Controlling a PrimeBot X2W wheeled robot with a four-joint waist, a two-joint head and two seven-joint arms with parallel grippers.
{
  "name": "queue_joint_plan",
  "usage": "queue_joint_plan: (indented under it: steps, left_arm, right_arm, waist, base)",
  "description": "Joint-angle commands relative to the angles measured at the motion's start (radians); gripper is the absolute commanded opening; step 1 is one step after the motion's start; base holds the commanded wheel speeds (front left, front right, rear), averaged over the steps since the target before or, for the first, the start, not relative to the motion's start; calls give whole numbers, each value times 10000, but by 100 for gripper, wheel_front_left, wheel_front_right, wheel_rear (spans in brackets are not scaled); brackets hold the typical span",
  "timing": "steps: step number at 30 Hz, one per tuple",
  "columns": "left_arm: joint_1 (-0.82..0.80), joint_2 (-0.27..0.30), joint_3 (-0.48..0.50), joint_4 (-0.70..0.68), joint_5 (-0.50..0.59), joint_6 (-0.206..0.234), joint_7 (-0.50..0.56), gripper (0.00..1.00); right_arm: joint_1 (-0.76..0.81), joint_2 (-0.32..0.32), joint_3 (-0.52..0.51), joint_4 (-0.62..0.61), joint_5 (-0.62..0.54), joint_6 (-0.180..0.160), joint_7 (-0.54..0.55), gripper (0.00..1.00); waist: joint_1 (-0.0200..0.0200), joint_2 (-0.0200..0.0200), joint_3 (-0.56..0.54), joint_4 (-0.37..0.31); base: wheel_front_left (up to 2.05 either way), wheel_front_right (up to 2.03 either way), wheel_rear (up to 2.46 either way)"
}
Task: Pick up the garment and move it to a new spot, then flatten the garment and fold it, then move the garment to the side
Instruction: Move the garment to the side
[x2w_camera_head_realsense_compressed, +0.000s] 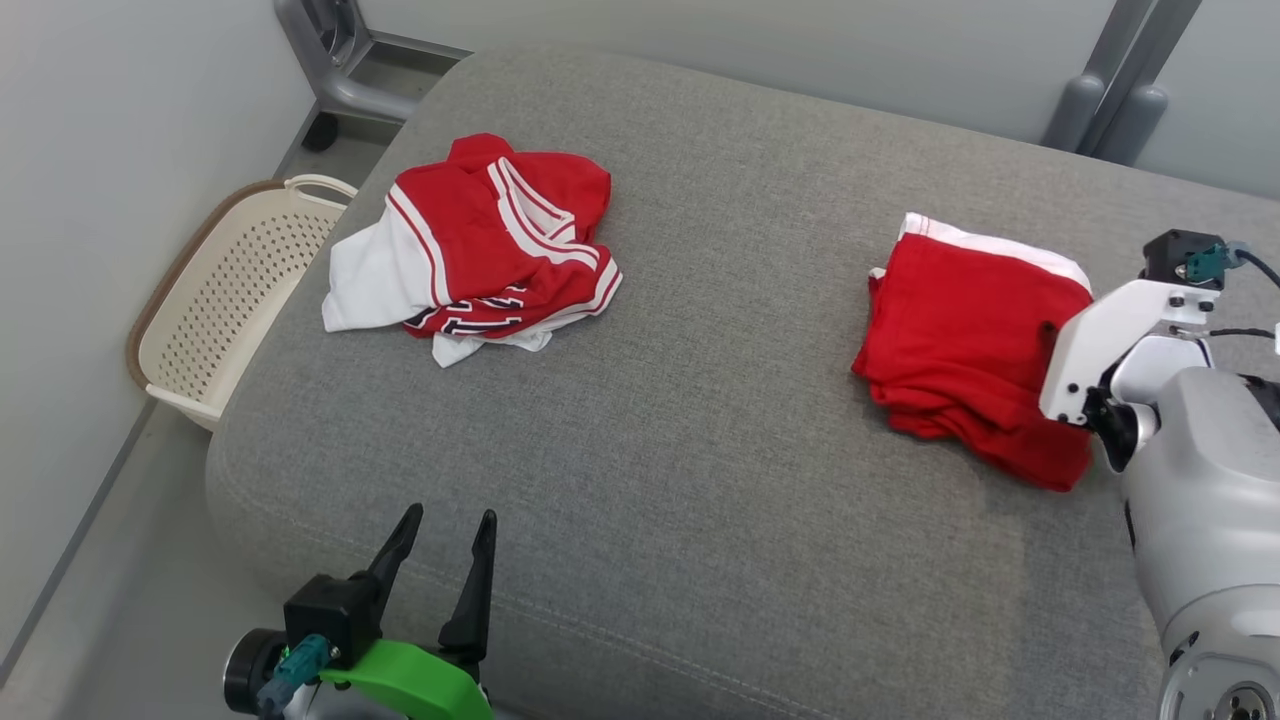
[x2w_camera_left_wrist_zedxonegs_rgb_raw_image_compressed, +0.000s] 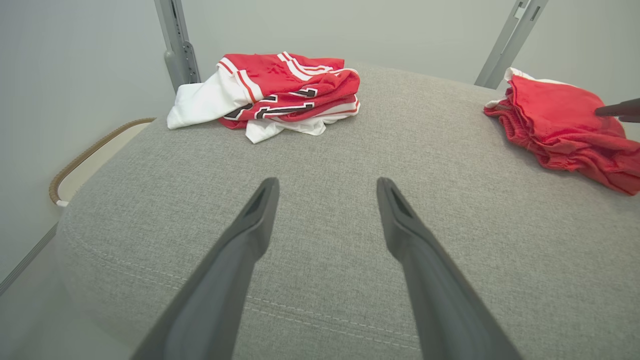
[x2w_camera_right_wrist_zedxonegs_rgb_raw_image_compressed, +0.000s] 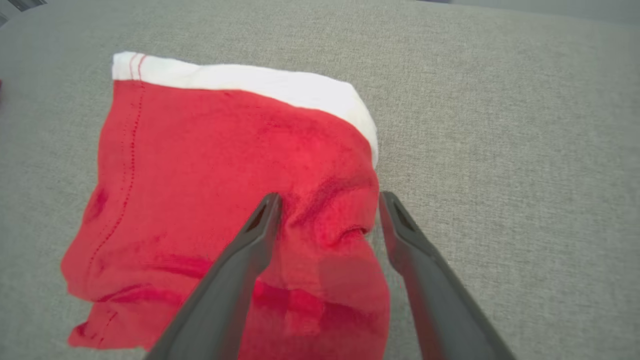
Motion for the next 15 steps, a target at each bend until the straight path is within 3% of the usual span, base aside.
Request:
queue_joint_plan:
  steps: [1,7,15]
  left_arm:
    - [-188,-11,-3,17,16,-29,-68,100]
    - [-287,-52,25,80,-23,-21,-125,100]
    - [-389,-123,0,210,-54,-22,-202,100]
  right_arm:
    - [267,-124,-250,-302,-445,-11,107,100]
    - [286,406,-1320,-1423,-1318,-11,325,100]
    - [461,666,-1786,-2049,-1695,-11,540,100]
  waist:
    - [0,0,74,57]
    - [0,0,252,72]
    - [0,0,286,-67]
  base:
    - [0,0,0]
    - [0,0,0]
    - [0,0,0]
